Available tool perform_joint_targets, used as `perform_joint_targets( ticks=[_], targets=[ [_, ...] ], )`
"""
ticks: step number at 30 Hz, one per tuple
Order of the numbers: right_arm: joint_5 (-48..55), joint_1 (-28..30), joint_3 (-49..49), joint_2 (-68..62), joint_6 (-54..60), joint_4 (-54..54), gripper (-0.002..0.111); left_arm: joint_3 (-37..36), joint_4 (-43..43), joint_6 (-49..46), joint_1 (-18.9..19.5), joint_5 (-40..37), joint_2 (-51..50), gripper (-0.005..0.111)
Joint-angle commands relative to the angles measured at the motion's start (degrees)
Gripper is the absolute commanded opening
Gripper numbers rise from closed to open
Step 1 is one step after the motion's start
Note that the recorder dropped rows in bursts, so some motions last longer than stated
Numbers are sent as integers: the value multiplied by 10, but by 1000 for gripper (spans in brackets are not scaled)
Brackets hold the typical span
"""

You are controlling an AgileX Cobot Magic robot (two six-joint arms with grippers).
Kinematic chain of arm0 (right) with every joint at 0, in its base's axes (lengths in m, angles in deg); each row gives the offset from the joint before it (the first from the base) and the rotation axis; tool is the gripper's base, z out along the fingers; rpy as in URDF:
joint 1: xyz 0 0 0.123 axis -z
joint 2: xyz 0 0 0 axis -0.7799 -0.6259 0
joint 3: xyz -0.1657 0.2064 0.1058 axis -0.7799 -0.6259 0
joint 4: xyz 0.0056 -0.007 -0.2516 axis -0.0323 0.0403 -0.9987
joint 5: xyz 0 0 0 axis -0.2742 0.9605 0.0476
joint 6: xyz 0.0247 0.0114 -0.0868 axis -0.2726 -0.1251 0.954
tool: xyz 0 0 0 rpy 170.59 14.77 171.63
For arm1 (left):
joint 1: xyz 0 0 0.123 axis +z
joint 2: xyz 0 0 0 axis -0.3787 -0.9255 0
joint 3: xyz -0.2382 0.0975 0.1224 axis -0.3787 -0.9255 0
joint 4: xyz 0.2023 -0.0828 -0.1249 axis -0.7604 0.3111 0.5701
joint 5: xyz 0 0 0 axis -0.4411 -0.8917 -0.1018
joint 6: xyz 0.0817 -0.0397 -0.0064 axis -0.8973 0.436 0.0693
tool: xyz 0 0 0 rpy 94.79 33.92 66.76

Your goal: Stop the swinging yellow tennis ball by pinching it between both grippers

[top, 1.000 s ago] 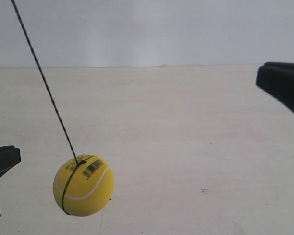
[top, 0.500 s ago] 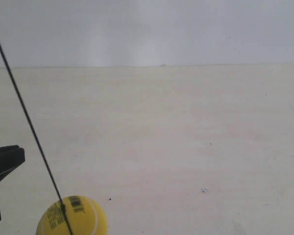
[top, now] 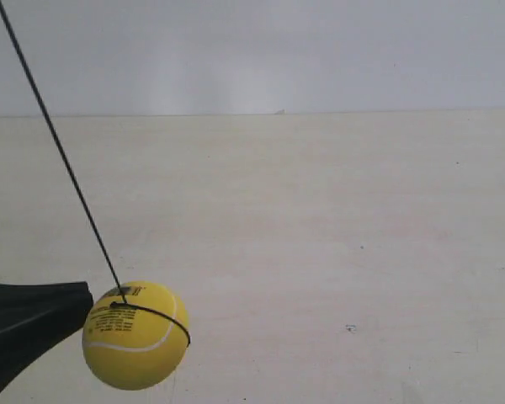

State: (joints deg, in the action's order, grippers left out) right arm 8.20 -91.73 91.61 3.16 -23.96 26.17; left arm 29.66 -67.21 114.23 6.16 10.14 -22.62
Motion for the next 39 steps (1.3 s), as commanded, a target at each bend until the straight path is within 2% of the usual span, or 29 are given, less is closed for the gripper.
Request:
perform_joint_targets(
  ticks=[1, 4, 9, 17, 21, 30, 39],
  targets=[
    [-54, 0, -28, -35, -11, -13, 0, -1, -16, -30, -4, 71, -1, 5],
    [-83, 0, -30, -84, -12, -29, 0, -1, -16, -31, -4, 70, -1, 5],
    [-198, 0, -30, -192, -12, -63, 0, -1, -17, -36, -4, 81, -1, 5],
    [-381, 0, -30, -356, 11, -104, 0, -1, -57, -48, -4, 161, -1, 5],
    [-442, 0, -15, -413, 24, -110, 0, -1, -61, -50, -4, 165, -1, 5],
    [-480, 0, 12, -502, 46, -120, 0, -1, -61, -50, -4, 165, -1, 5],
    [-508, 0, 12, -506, 63, -112, 0, -5, -56, -55, -4, 167, -1, 5]
  ],
)
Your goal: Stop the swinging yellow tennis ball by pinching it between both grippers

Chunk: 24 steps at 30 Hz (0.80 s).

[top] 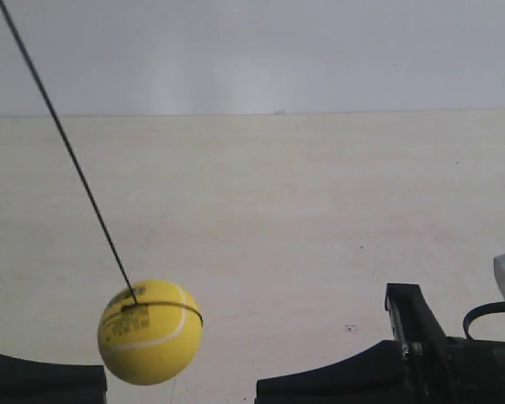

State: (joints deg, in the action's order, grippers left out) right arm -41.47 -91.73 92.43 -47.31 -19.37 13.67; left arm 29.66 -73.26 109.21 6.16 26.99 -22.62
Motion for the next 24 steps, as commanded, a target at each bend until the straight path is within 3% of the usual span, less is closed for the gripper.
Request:
perform_joint_targets(
  ticks=[1, 9, 24],
  targets=[
    [-10, 0, 4, -1, 20, 20, 0, -5, 7, -5, -4, -10, -1, 5],
    [58, 0, 42, -6, 13, 22, 0, -5, 30, 9, -4, -83, -1, 5],
    [10, 0, 83, -114, 42, 24, 0, -5, 35, 14, -4, -104, -1, 5]
  ],
)
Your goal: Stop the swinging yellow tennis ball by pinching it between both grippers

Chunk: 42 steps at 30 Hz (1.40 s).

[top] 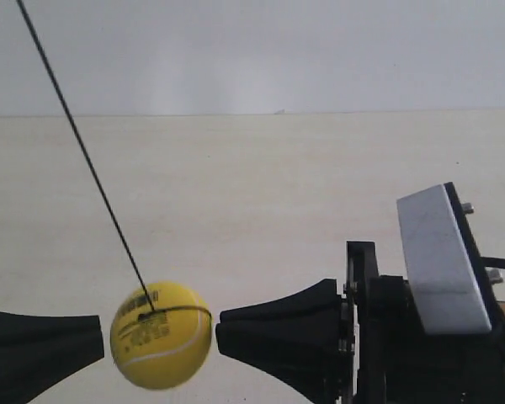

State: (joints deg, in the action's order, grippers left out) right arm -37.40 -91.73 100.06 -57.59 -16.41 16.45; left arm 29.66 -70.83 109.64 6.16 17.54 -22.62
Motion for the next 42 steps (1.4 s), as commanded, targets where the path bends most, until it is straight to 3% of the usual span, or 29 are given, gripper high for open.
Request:
perform_joint_targets(
  ticks=[1, 19, 42],
  targets=[
    [-32, 0, 7, -12, 13, -4, 0, -5, 11, 9, -4, -10, -1, 5],
    [-52, 0, 7, -12, -15, -32, 0, -8, 4, 7, -4, 25, -3, 5],
    [-52, 0, 7, -12, -35, -78, 0, -8, 5, 13, -4, 4, -3, 5]
  ],
)
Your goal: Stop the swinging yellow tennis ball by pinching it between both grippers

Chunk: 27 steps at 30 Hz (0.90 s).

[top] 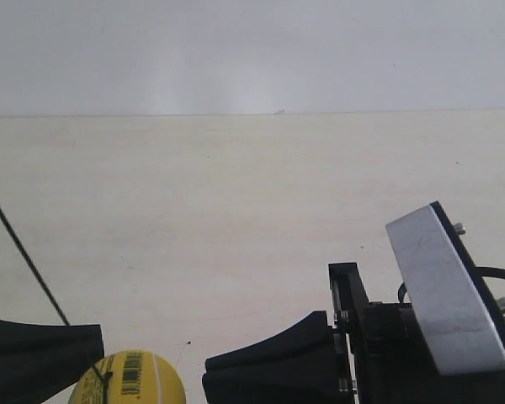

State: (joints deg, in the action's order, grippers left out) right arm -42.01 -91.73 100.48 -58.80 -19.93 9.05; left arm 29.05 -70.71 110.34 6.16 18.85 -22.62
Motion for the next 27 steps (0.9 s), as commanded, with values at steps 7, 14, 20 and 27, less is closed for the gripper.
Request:
perform_joint_targets(
  ticks=[7, 14, 20, 27],
  targets=[
    [-6, 0, 2, 0, 3, -4, 0, -2, 4, 6, -4, -2, -3, 5],
    [-6, 0, 2, 0, 3, -9, 0, -2, 3, 16, -4, -9, -3, 5],
    [-6, 0, 2, 0, 3, -12, 0, -3, -15, 45, -4, -34, -3, 5],
    [-6, 0, 2, 0, 5, -13, 0, -3, 6, 76, -4, -110, -3, 5]
  ],
)
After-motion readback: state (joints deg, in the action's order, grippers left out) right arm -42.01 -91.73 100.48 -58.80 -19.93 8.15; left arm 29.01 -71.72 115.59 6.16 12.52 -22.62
